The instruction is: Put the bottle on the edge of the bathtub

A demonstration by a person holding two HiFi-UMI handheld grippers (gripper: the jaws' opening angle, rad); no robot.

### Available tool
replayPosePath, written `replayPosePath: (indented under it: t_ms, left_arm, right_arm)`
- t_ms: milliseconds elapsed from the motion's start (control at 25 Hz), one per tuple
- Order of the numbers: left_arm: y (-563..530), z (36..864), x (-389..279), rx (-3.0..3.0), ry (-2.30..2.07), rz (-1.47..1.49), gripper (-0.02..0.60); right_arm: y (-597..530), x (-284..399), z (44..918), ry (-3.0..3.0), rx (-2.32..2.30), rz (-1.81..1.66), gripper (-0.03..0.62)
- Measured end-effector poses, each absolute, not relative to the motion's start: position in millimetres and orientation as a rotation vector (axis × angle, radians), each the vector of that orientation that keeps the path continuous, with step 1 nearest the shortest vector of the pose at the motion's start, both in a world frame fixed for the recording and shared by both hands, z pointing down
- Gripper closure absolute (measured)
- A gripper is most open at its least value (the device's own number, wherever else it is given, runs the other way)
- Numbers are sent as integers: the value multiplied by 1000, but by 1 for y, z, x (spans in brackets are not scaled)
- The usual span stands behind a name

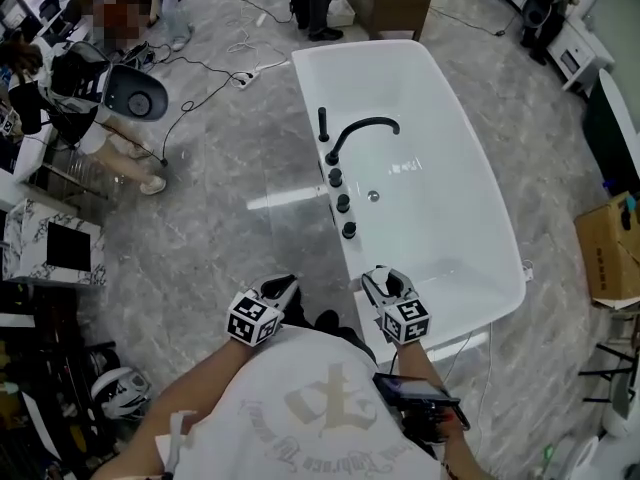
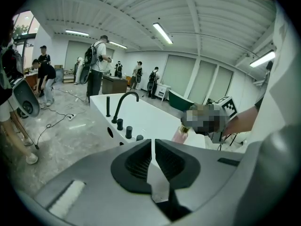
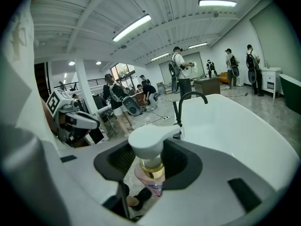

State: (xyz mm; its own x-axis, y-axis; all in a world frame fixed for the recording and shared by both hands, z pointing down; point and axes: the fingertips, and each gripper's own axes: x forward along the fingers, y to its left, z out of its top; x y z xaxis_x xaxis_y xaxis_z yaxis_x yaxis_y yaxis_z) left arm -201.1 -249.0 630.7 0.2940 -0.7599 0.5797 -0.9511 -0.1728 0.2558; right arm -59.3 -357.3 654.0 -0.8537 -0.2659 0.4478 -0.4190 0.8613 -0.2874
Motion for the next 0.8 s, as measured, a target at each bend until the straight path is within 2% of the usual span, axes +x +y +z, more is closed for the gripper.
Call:
replayPosePath:
  t_ms: [400,800]
  left_arm:
    - [-276,643,-193,2072,-1389,469,557]
    - [-307,649,-212,2127,-1298,489,557]
  right_arm:
    - [-367,-53,672,-2573,613,576,437]
    - [-379,-57,693,-2484,695,592,437]
